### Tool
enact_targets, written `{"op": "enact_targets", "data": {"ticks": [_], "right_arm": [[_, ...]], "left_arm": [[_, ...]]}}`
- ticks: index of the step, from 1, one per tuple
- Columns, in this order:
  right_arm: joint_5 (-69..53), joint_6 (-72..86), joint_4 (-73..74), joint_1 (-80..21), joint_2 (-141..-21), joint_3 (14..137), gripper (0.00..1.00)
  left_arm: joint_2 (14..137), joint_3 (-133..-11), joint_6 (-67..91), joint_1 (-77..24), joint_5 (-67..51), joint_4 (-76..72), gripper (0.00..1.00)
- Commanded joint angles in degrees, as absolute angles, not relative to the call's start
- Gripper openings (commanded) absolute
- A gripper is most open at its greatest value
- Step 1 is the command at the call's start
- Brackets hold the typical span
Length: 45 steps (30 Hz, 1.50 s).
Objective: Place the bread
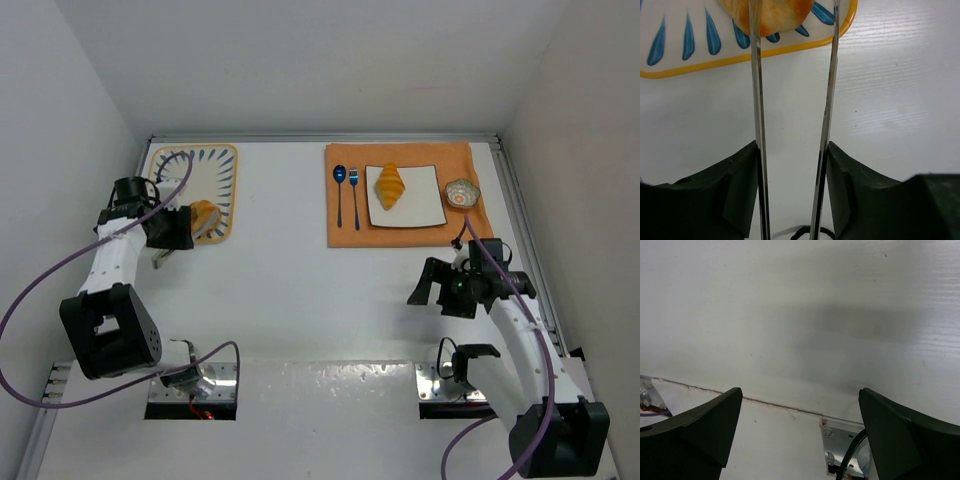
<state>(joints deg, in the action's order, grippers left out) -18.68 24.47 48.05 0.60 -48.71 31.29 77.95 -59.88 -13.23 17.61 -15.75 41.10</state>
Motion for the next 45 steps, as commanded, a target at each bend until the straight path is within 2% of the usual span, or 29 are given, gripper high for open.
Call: {"op": "enact_targets", "data": {"ticks": [1,4,7,11,12,15,19,26,30,33,39,45], "right_arm": [[-19.69,24.70,46.41,0.53,-49.13,31.90,1.00],[-19.69,24.35,46.49,0.44,-49.66,32.17,1.00],[-19.60,24.35,46.23,0.44,-50.01,31.91,1.00],[-19.51,24.34,46.49,0.44,-50.71,32.25,1.00],[-19.60,24.26,46.32,0.53,-50.54,32.17,1.00],[-19.42,24.35,45.62,0.44,-50.45,31.99,1.00],[-19.25,24.26,46.14,0.44,-50.89,32.61,1.00],[-19.25,24.17,46.41,0.53,-51.50,34.72,1.00],[-18.99,25.05,46.93,0.53,-51.33,33.58,1.00],[-18.46,26.63,47.37,1.22,-50.02,30.34,1.00],[-15.82,28.56,49.91,2.99,-44.57,26.02,1.00],[-9.50,28.74,55.97,3.16,-39.56,27.15,1.00]], "left_arm": [[79.45,-58.80,-11.96,17.67,-17.75,39.56,0.56],[80.77,-58.18,-11.95,17.14,-18.46,38.77,0.53],[81.47,-57.57,-11.43,17.14,-17.84,37.53,0.43],[81.47,-58.09,-11.95,17.14,-17.84,37.53,0.23],[81.47,-58.10,-11.95,17.14,-17.84,38.05,0.14],[80.77,-59.23,-11.95,17.14,-17.84,38.84,0.00],[80.24,-61.43,-12.57,17.14,-17.23,40.33,0.00],[79.10,-73.37,-12.57,17.67,-22.49,45.08,0.00],[79.88,-81.80,-12.57,12.67,-22.50,46.76,0.00],[83.66,-89.96,-13.10,5.73,-22.50,48.07,0.00],[94.90,-103.43,-11.34,-15.79,-25.39,48.78,0.00],[112.48,-115.56,-6.16,-34.43,-26.55,41.94,0.00]]}}
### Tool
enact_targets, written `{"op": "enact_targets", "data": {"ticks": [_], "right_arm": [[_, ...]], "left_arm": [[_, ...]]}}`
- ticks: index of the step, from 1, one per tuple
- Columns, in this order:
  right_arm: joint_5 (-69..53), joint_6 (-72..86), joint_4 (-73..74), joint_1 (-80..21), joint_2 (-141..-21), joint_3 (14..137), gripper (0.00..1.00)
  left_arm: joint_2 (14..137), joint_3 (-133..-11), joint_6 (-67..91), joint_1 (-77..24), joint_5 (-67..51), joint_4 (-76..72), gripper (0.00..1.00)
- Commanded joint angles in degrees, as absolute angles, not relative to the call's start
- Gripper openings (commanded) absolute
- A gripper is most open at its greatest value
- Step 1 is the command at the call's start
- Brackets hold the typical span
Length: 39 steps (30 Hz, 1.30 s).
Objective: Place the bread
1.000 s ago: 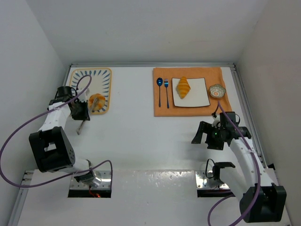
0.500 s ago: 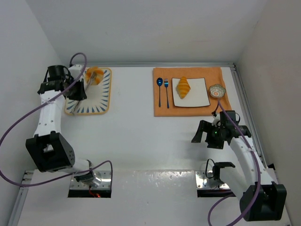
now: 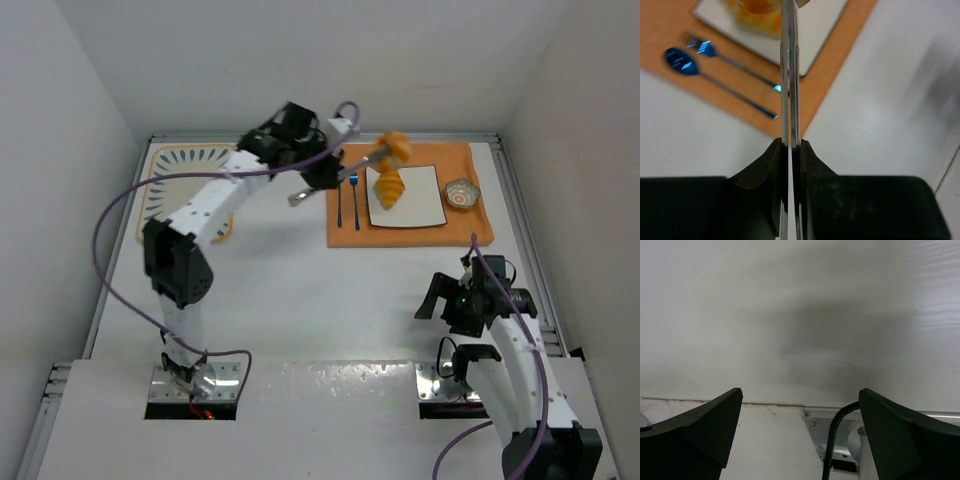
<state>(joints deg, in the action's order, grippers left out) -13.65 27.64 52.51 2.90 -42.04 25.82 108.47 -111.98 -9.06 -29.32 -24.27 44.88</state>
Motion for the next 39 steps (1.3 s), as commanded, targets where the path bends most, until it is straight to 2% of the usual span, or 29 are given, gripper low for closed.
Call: {"op": "enact_targets", "data": {"ticks": [1,10,21,23,24,26,30,33,39], "right_arm": [[-9.14,28.74,56.16,3.25,-38.59,27.42,1.00],[-8.52,28.21,59.68,3.25,-37.53,29.97,1.00],[-8.09,27.51,61.08,3.25,-36.38,30.94,1.00],[-8.17,27.33,60.91,3.25,-36.21,30.85,1.00],[-8.35,27.33,60.91,3.08,-36.21,30.68,1.00],[-8.52,27.42,60.73,3.25,-36.30,30.85,1.00],[-8.79,27.25,60.65,3.25,-36.56,30.85,1.00],[-9.32,27.16,60.73,3.25,-36.65,30.76,1.00],[-9.93,27.07,60.12,3.25,-37.00,30.15,1.00]], "left_arm": [[115.81,-117.06,-5.63,-37.24,-26.02,38.70,0.00],[130.50,-125.94,-2.46,-44.38,-14.09,29.79,0.00],[130.25,-119.72,-4.13,-45.53,-8.88,28.74,0.00],[129.03,-119.18,-4.75,-46.05,-8.88,28.74,0.04],[129.02,-118.48,-4.75,-46.05,-8.88,28.74,0.12],[129.02,-117.87,-4.75,-46.05,-9.57,28.74,0.16],[128.50,-117.86,-4.75,-46.05,-9.58,28.74,0.44],[127.27,-119.26,-4.75,-46.05,-10.10,29.26,0.51],[125.34,-125.94,-5.98,-46.05,-11.16,31.20,0.56]]}}
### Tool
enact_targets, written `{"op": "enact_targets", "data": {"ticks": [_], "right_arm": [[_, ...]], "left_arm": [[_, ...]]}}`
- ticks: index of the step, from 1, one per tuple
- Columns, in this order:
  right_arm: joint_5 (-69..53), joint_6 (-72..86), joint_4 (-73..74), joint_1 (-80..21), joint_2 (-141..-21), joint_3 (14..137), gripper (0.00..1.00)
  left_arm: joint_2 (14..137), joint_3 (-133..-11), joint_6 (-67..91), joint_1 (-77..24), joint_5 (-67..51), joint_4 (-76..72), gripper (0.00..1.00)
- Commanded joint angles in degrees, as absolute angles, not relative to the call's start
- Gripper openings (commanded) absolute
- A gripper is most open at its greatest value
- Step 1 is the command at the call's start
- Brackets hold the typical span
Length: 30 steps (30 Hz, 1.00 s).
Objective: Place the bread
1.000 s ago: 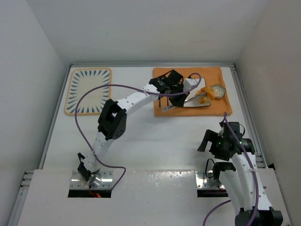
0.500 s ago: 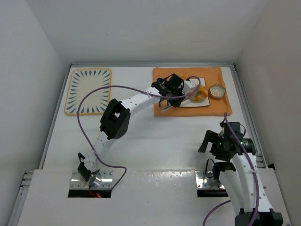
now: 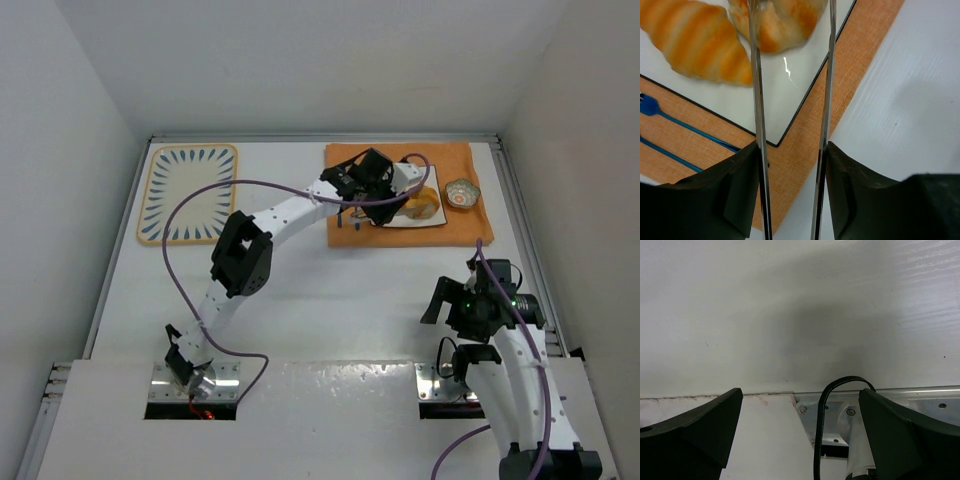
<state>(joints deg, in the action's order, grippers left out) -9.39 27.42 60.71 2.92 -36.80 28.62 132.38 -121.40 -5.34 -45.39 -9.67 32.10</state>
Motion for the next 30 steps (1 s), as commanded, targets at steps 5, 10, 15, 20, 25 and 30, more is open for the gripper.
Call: {"op": "enact_targets", "data": {"ticks": [5,10,15,20,25,30], "right_arm": [[-10.55,26.81,60.12,3.16,-37.00,30.50,1.00],[-10.81,26.98,59.68,3.25,-36.39,31.02,1.00],[-11.69,28.38,58.98,3.25,-35.25,31.29,1.00],[-12.65,29.27,58.80,3.34,-33.67,30.50,1.00],[-13.54,29.97,60.82,3.16,-33.14,29.71,1.00],[-13.71,30.76,63.19,3.16,-29.36,29.27,1.00]], "left_arm": [[120.51,-127.88,-3.09,-43.26,-13.18,33.13,0.56],[113.66,-125.43,0.78,-37.10,-12.93,35.86,0.56],[103.47,-107.96,8.41,-25.35,-7.04,35.08,0.57],[98.79,-85.13,12.39,-19.34,-6.50,27.79,0.57],[100.36,-76.83,12.47,-18.11,0.08,23.04,0.57],[102.48,-71.90,12.48,-17.58,3.16,19.25,0.57]]}}
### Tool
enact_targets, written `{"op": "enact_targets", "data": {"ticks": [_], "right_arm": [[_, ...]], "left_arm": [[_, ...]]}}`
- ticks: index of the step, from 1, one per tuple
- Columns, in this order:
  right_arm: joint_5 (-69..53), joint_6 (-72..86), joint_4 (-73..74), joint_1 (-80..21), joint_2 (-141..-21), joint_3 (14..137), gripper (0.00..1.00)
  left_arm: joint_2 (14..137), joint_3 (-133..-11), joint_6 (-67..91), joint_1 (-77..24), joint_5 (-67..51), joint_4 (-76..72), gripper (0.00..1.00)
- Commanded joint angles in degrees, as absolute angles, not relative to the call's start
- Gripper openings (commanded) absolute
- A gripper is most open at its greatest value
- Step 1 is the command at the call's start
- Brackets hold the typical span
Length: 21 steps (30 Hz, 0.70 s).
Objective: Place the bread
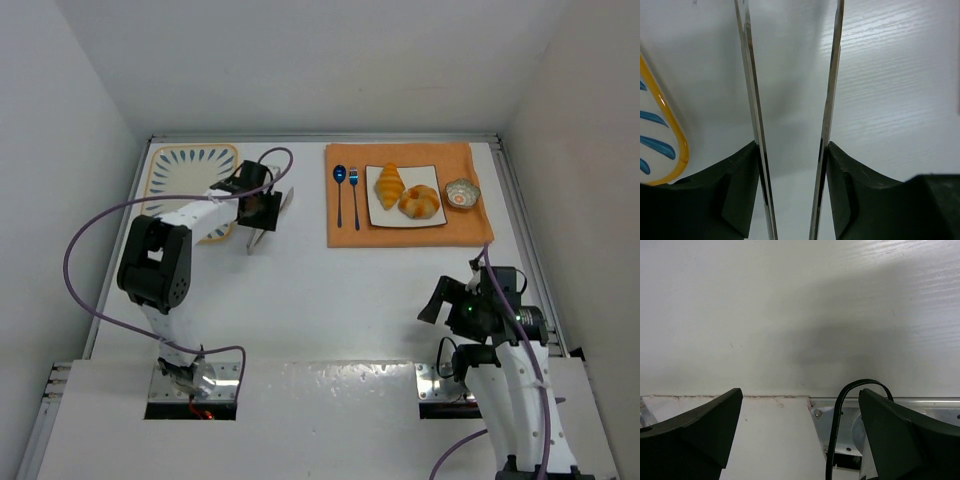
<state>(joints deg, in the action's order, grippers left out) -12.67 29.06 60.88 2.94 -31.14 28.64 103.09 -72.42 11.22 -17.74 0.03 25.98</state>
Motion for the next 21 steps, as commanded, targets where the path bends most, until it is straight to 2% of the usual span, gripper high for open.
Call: {"op": "enact_targets", "data": {"ticks": [1,6,7,10,16,21], "right_arm": [[-13.71,30.76,63.37,3.25,-29.09,29.18,1.00],[-14.23,31.38,65.83,3.16,-28.83,29.00,1.00],[-14.93,31.46,65.66,3.16,-28.92,28.83,1.00],[-16.43,31.55,66.35,3.34,-28.83,28.48,1.00],[-18.01,30.32,69.43,3.16,-27.77,29.53,1.00],[-20.39,30.32,69.00,3.16,-29.44,29.27,1.00]], "left_arm": [[103.18,-71.29,12.48,-17.58,3.16,19.25,0.57],[103.71,-67.07,13.01,-17.58,1.93,17.58,0.72],[103.71,-66.54,13.53,-17.58,1.93,17.58,0.87],[104.24,-65.92,13.54,-17.58,1.41,17.05,1.00],[99.94,-70.74,13.89,-17.58,-0.43,23.10,1.00],[88.20,-77.26,5.92,-17.58,-1.58,31.28,1.00]]}}
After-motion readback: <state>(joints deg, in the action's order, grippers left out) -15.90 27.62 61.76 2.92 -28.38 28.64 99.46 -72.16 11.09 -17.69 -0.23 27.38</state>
